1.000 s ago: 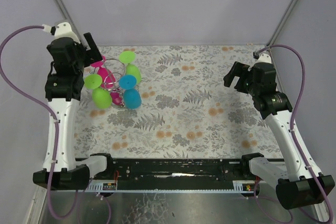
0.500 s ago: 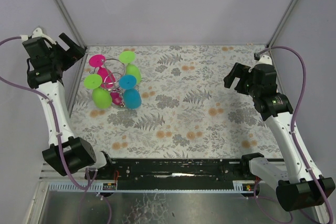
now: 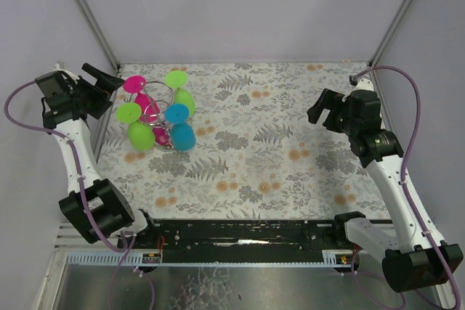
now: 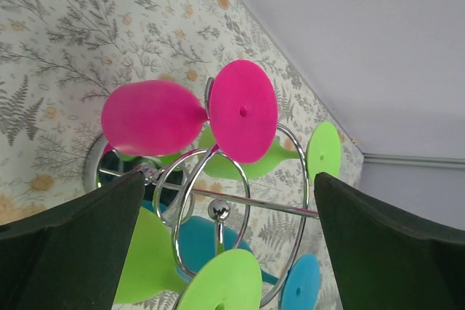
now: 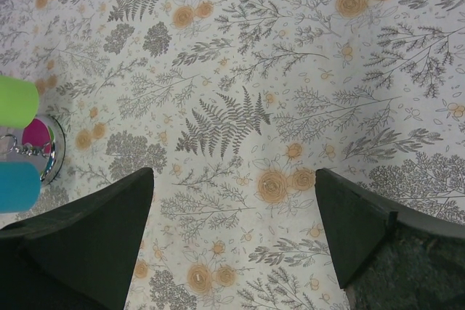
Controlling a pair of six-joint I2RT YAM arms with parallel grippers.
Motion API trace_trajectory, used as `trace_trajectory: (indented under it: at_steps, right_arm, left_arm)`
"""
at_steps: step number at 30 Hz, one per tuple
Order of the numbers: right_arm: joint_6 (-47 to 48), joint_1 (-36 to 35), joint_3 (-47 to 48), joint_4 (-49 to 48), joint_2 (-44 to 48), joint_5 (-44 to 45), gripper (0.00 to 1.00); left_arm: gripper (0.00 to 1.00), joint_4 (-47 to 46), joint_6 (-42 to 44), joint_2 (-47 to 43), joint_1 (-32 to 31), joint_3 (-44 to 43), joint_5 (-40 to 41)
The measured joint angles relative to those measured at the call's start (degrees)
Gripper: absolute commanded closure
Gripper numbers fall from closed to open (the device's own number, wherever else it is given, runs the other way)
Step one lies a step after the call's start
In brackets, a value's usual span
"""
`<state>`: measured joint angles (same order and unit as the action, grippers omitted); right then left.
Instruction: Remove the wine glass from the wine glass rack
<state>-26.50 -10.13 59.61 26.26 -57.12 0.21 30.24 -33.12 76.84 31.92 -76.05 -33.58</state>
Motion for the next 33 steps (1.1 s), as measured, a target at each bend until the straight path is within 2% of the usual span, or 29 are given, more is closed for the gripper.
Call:
trace_trajectory:
  at_steps: [10,14,21,27,33]
  right_arm:
    - [-1.0,0.0,-1.1,-0.1,-0.4,-1.4,0.01]
    - [-1.0,0.0,-1.1,-0.4,-0.4,-1.4,0.01]
    - [-1.0,0.0,-1.1,-0.4,-0.7,-1.4,0.01]
    - [-0.9,0.0,-1.1,-0.4,-1.4,-1.3,0.01]
    - [-1.0,0.0,-1.1,-0.5,-1.6,-1.2,0.01]
  left_arm:
    - [0.0,-13.1,-7.5,0.9,0.4,7.4,-4.4]
    - [0.04,-19.7,-11.3,1.9,0.5,10.9,-6.4]
    - [0.09,-26.8,-14.2,4.9,0.5,11.6,-7.8]
    - [0.18,-29.5,-15.0,7.6,0.5,11.6,-8.3]
    - [0.34,-30.5,-15.6,9.5,0.4,11.5,-9.3]
